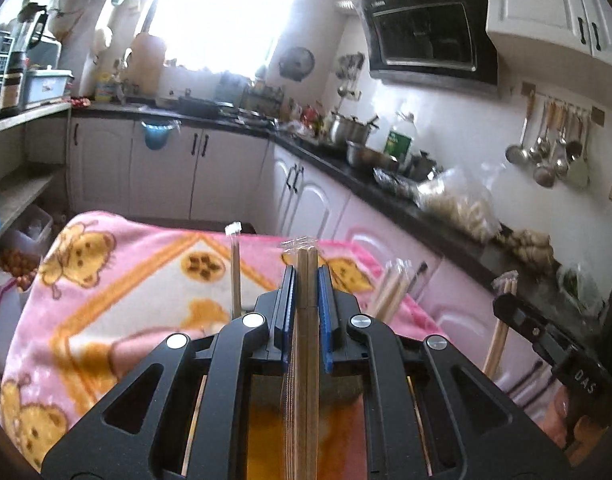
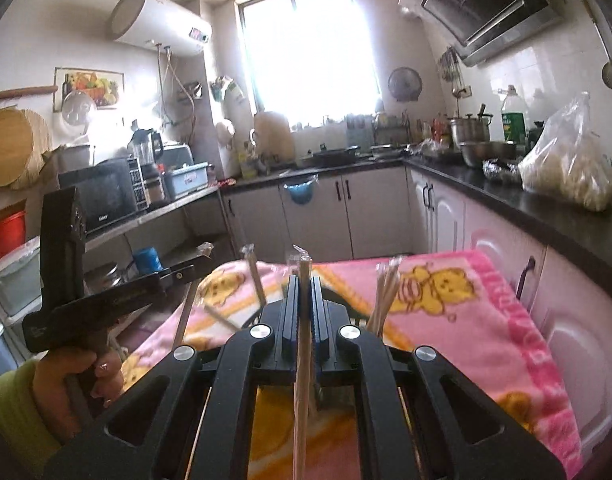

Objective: Organize utensils
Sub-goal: 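Lift both held chopstick pairs up over the green caddy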

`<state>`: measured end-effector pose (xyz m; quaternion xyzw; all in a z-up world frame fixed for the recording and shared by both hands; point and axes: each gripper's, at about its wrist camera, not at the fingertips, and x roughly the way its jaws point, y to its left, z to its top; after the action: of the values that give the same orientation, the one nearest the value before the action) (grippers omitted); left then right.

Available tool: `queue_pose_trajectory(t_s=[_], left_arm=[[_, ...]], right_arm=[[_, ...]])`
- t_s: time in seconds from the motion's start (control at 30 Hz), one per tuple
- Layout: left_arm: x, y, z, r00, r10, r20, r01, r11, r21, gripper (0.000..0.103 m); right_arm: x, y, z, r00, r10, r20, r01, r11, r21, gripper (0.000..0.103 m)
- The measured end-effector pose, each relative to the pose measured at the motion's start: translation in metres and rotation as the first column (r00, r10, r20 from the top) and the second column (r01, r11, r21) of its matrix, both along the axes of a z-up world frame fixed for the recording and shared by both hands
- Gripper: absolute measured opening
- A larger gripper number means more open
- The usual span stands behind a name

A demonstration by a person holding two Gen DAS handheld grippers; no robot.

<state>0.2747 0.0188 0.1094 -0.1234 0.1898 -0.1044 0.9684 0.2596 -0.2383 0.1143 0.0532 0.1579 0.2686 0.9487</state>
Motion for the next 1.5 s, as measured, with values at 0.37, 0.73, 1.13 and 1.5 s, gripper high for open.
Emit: queue_pose_trajectory(t_s=[0.37, 0.73, 1.13, 1.5], left_arm=[[0.03, -0.003, 0.026, 0.996, 0.039, 0.084, -0.037, 0.999, -0.028, 0.005], [0.053, -0.008, 0.032, 0.973, 0.131, 0.19, -0.126, 0.991, -0.037, 0.005], [0.078, -0.016, 0.022, 0.951, 0.181, 0.251, -0.179, 0.983, -0.03, 0.005], [0.089, -0.018, 0.006, 0.943, 0.182, 0.279, -0.184, 0.983, -0.02, 0.005]], right_arm=[[0.037, 0.0, 0.023, 0.997, -0.049, 0.058, 0.045, 0.997, 0.063, 0.005], [0.066, 0.002, 0.026, 0.99, -0.102, 0.097, 0.089, 0.989, 0.121, 0.005], [0.089, -0.002, 0.024, 0.973, -0.161, 0.166, 0.134, 0.978, 0.161, 0.005], [0.108, 0.008, 0.01, 0.966, -0.168, 0.196, 0.138, 0.978, 0.158, 0.006]])
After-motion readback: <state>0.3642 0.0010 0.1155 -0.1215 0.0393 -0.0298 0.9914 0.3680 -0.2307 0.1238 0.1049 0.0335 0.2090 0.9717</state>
